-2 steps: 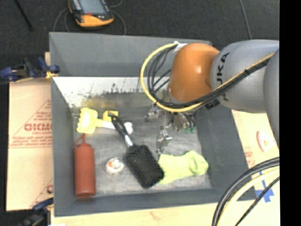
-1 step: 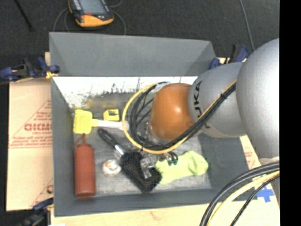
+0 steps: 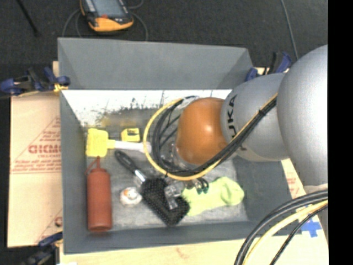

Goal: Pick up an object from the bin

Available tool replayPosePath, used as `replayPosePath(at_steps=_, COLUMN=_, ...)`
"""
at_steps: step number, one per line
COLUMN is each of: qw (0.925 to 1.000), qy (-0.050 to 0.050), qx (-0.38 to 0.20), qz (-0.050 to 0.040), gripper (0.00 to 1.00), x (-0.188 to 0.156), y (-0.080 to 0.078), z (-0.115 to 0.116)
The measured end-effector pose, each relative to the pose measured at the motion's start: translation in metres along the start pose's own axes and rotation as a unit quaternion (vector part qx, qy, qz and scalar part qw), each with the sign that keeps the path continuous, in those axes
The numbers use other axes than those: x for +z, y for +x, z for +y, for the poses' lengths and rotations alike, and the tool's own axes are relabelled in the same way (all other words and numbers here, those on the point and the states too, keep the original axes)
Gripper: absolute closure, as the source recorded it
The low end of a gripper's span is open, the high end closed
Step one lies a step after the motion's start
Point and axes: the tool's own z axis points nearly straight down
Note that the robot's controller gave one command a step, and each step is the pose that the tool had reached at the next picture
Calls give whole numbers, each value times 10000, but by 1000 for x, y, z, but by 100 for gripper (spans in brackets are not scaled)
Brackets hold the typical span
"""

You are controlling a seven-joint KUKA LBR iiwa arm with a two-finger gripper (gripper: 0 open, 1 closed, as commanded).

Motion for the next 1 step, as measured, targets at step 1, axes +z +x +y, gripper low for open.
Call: replayPosePath(at_steps=1, qw=9976, qy=-8, qx=-685, qz=81, gripper=100, x=-2, y=-8, z=6)
